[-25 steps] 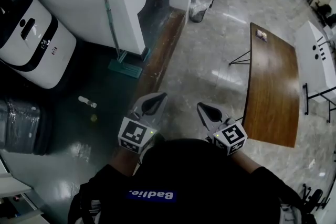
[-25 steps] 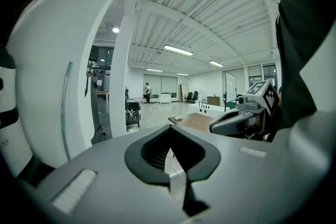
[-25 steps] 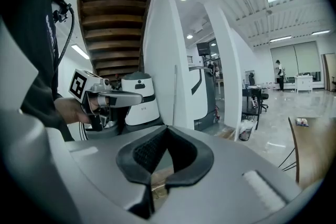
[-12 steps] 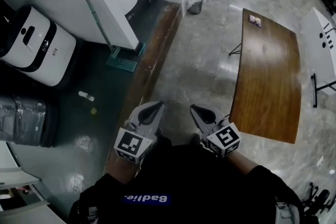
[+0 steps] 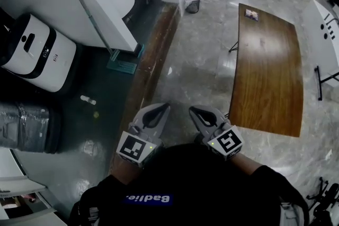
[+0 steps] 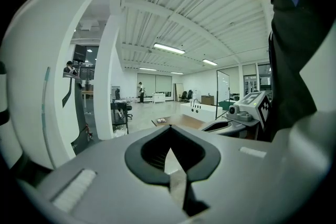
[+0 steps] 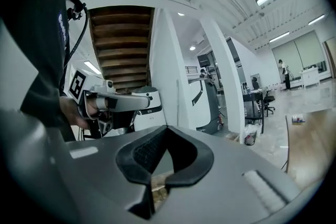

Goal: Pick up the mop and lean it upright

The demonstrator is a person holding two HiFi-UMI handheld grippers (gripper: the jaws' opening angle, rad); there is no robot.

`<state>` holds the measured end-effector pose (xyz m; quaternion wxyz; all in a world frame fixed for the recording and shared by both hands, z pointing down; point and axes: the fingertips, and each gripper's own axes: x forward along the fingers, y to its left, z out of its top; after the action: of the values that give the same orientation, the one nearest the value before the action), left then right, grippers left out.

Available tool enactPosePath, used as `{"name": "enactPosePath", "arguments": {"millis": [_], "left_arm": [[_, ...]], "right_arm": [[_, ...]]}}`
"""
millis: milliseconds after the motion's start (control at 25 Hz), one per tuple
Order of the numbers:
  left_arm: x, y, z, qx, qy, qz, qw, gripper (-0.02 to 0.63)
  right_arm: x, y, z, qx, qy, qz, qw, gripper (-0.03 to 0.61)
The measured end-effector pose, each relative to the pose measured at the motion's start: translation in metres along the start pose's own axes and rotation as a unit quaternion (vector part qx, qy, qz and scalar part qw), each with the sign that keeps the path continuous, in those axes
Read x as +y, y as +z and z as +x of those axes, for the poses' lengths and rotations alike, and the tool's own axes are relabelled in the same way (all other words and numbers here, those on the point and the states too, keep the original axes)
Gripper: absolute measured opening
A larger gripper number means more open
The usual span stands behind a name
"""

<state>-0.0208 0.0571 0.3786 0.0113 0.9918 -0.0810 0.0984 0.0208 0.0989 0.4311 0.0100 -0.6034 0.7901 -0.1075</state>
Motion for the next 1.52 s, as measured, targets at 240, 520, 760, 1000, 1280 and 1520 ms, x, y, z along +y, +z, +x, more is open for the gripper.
{"name": "enactPosePath", "arguments": {"millis": [240, 520, 760, 1000, 1280, 1520], "left_arm": [[-0.001, 0.012, -0.019, -0.034, -0.034, 0.004, 0.9988, 0.02], [0.021, 0.0, -0.055, -0.058, -0.055, -0.006, 0.9968, 0.02], [0.021, -0.002, -0.061, -0.073, -0.092, -0.01, 0.993, 0.02], [0.015, -0.01, -0.068, -0.067, -0.115, -0.01, 0.9911, 0.02], [0.011, -0.01, -0.074, -0.064, -0.118, -0.001, 0.991, 0.02], [0.013, -0.013, -0.079, -0.061, -0.108, 0.005, 0.9922, 0.02]], "right_arm": [[0.027, 0.022, 0.008, -0.001, -0.015, -0.048, 0.999, 0.005], [0.055, 0.036, 0.035, 0.003, -0.042, -0.065, 0.997, 0.005], [0.066, 0.029, 0.037, 0.011, -0.079, -0.065, 0.995, 0.004], [0.078, 0.02, 0.036, 0.015, -0.085, -0.068, 0.994, 0.003], [0.086, 0.023, 0.038, 0.014, -0.082, -0.066, 0.994, 0.003], [0.09, 0.024, 0.041, 0.012, -0.071, -0.068, 0.995, 0.003]]}}
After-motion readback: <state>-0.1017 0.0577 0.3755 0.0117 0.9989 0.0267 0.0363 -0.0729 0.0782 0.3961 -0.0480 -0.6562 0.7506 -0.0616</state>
